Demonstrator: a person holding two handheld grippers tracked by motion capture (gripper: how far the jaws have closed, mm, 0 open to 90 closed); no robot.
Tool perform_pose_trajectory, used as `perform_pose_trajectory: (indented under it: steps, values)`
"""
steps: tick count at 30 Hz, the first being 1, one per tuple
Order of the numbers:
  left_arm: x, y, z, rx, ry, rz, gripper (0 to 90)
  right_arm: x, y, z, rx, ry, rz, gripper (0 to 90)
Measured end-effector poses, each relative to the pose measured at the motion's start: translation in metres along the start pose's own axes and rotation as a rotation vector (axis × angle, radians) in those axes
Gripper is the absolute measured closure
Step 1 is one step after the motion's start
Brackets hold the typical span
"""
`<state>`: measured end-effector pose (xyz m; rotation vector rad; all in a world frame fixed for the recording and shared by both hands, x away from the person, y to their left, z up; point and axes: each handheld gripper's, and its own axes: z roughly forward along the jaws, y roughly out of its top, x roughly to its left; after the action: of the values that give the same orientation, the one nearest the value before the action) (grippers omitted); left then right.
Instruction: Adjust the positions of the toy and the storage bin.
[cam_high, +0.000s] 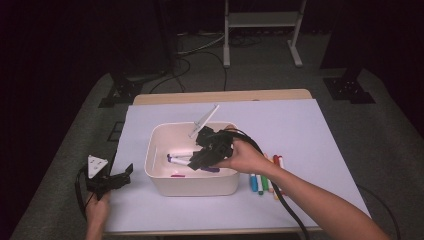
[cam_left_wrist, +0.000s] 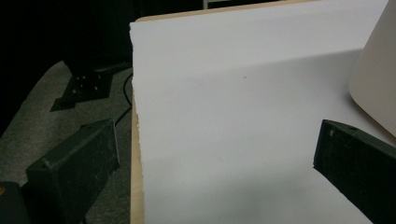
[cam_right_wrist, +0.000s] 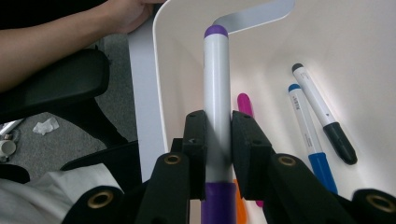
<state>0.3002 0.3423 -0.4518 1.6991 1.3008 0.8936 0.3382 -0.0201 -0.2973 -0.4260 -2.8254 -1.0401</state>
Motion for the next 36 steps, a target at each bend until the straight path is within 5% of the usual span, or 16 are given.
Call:
perform_pose_trajectory:
  steps: [36]
  values:
    - [0.001,0.0,0.0,-0.005,-0.003,-0.009,0.0,-0.015,0.012,0.059,0.102,0.052,-0.033,75.7]
